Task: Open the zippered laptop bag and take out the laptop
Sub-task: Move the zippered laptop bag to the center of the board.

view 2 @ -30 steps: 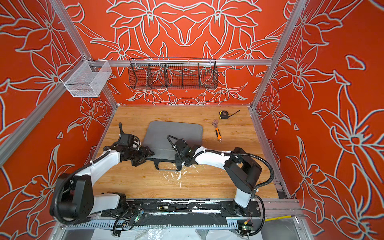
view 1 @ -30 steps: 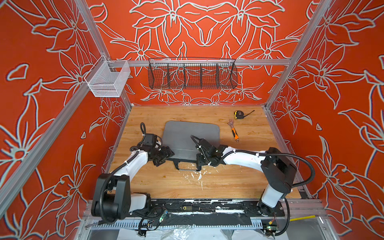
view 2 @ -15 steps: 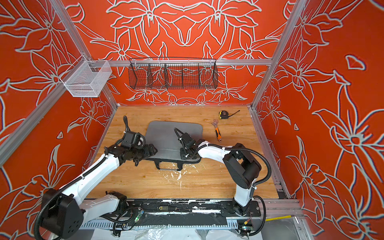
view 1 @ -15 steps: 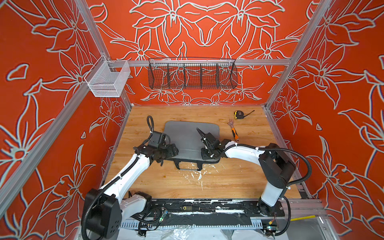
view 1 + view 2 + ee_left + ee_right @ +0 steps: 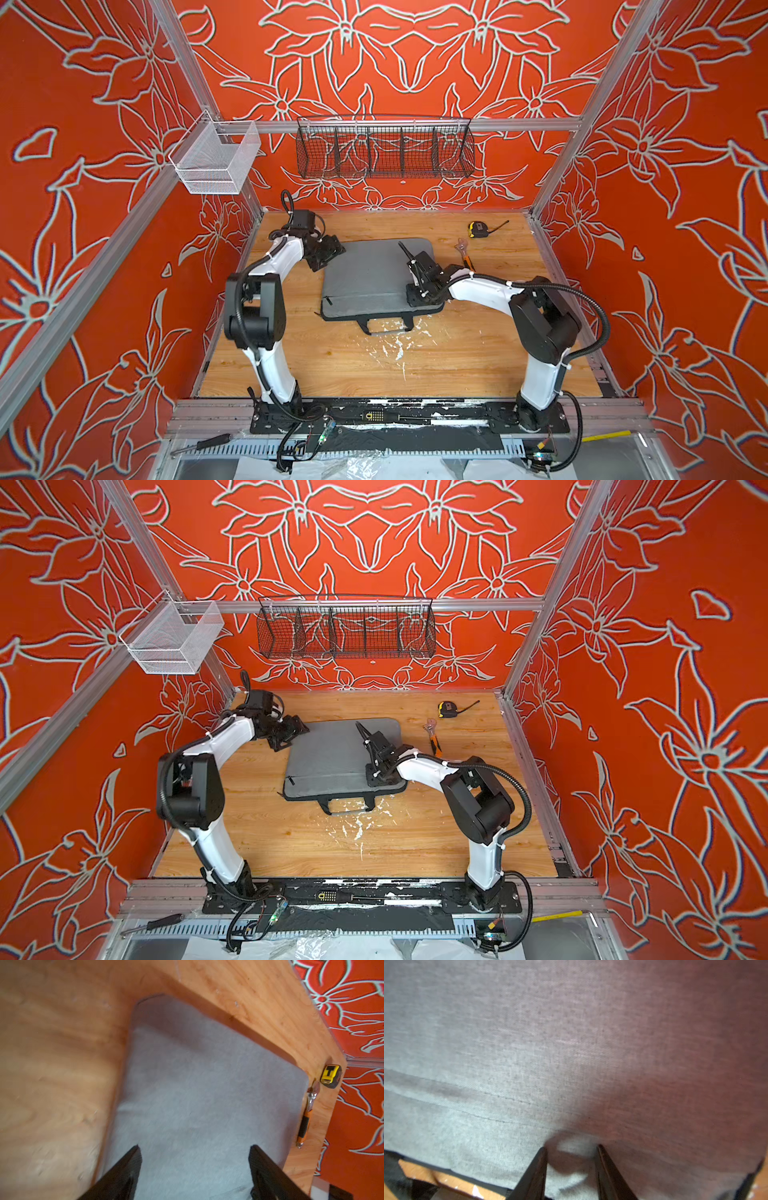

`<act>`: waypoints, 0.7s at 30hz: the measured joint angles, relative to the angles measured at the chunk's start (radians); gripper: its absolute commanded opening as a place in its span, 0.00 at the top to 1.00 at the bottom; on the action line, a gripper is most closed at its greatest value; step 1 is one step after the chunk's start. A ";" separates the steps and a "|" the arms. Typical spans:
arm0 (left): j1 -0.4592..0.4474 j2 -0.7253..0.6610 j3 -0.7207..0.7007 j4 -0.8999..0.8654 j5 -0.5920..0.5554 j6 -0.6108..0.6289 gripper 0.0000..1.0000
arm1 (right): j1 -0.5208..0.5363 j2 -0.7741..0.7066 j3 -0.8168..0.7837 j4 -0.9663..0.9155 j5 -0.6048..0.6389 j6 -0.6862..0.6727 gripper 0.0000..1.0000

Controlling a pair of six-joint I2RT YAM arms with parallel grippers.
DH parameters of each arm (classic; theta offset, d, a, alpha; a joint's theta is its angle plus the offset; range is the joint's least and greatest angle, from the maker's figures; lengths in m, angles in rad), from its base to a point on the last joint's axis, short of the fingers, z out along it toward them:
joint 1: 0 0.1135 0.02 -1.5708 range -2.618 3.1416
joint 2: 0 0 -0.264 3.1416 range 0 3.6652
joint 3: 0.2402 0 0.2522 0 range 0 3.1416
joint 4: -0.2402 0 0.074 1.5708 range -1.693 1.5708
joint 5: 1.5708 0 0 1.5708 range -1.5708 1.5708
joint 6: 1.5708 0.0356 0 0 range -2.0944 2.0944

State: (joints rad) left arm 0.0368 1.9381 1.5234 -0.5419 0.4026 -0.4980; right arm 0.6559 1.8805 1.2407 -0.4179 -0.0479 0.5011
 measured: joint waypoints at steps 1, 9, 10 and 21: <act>0.003 0.055 0.061 -0.003 0.014 0.000 0.19 | -0.003 0.007 0.011 -0.006 0.008 -0.008 0.59; 0.036 0.360 0.416 -0.056 0.066 -0.003 0.30 | -0.027 0.042 0.061 -0.037 0.033 -0.058 0.59; 0.041 0.400 0.476 -0.068 0.075 -0.003 0.31 | -0.034 0.045 0.064 -0.037 0.032 -0.063 0.59; 0.046 0.568 0.658 -0.146 0.128 0.003 0.39 | -0.067 0.087 0.128 -0.065 0.032 -0.078 0.59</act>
State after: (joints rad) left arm 0.0826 2.5061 2.1815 -0.6876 0.5304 -0.4946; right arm 0.5888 1.9671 1.3689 -0.4831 -0.0158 0.4229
